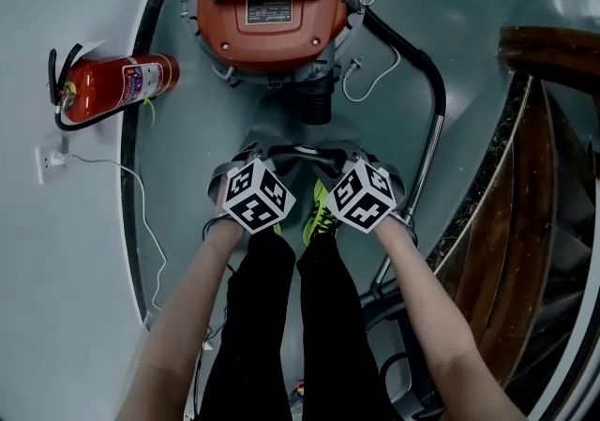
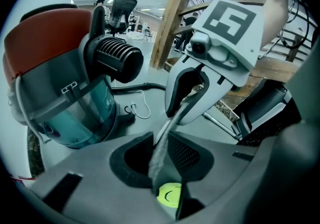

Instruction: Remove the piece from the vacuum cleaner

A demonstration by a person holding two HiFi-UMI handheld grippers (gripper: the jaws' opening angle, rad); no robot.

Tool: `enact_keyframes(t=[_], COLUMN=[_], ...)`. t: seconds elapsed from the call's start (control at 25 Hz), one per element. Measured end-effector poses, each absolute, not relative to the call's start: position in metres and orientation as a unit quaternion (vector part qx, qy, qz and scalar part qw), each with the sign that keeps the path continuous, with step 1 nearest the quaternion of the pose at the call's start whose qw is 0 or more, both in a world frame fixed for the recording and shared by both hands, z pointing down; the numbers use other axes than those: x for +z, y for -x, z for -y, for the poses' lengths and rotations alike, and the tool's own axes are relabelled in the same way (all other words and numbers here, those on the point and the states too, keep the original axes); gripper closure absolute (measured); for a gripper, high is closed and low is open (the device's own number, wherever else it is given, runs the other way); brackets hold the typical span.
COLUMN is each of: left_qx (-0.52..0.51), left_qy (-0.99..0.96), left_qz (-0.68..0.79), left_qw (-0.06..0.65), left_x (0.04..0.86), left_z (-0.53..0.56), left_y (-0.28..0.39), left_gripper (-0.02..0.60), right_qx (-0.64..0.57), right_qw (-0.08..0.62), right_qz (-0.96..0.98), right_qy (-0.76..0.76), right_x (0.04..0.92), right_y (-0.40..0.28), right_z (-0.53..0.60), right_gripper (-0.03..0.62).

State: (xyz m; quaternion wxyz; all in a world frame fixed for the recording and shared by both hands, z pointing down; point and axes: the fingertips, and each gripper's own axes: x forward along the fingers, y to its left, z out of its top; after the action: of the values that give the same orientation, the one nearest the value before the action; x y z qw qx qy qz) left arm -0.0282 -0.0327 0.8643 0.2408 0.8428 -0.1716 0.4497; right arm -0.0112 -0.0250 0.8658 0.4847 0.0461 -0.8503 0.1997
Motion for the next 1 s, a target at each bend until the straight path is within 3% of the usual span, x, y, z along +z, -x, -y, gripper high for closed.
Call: enact_keyframes(t=[1.0], left_qx=[0.466], left_qy=[-0.833], left_qz=[0.160], left_qw=[0.250], left_x=[0.876], left_z=[0.014], left_y=[0.034], left_gripper=[0.466], right_qx=[0.247], right_qw=[0.488], right_qz=[0.836], right_qy=[-0.050], right_x=[0.875], right_y=[0.009], right_z=[0.007], right_gripper=[0.470])
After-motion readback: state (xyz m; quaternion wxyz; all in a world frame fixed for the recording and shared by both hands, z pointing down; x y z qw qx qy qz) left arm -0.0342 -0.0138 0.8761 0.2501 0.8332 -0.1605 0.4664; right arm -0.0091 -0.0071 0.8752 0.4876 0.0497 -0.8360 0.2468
